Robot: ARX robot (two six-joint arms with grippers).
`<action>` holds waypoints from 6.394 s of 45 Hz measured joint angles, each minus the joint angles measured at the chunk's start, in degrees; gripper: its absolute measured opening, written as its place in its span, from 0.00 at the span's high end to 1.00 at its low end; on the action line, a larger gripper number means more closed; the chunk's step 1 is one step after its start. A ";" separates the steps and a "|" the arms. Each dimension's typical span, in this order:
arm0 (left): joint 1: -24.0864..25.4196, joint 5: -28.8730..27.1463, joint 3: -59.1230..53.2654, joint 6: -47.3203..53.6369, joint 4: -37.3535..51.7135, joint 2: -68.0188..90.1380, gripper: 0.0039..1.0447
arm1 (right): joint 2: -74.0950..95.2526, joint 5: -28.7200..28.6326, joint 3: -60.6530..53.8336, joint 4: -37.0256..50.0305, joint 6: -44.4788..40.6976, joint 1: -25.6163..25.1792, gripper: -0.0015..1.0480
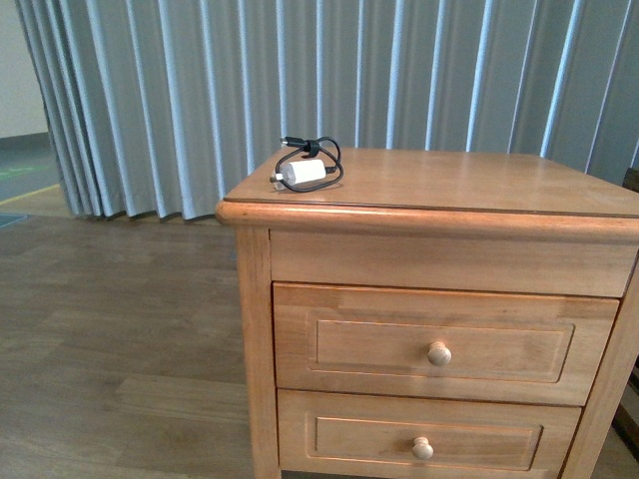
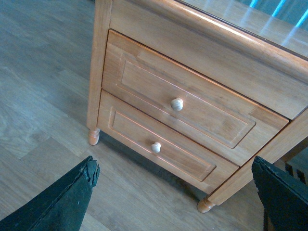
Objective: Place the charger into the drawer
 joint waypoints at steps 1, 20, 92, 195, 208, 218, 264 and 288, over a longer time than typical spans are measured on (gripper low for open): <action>0.00 0.00 0.00 0.00 0.00 0.00 0.06 | 1.92 0.48 0.35 1.53 0.00 0.31 0.08; 0.00 0.00 0.00 0.00 0.00 0.00 0.06 | 44.72 5.64 16.57 25.14 -1.62 2.73 0.08; 0.00 0.00 0.00 0.00 0.00 0.00 0.06 | 93.53 16.79 57.64 36.09 -4.50 -3.58 0.08; 0.00 0.00 0.00 0.00 0.00 0.00 0.06 | 90.03 12.59 48.76 37.48 -1.99 -4.52 0.78; 0.00 0.00 0.00 0.00 0.00 0.00 0.06 | 83.03 6.97 36.72 39.45 0.31 -5.11 0.78; 0.00 0.00 0.00 0.00 0.00 0.00 0.06 | 78.97 2.69 28.65 41.83 0.28 -5.53 0.79; 0.00 0.00 0.00 0.00 0.00 0.00 0.06 | 29.35 -9.60 10.67 14.82 5.88 -18.71 0.08; 0.00 0.00 0.00 0.00 0.00 0.00 0.06 | -11.50 -40.87 10.38 -15.26 16.24 -50.27 0.08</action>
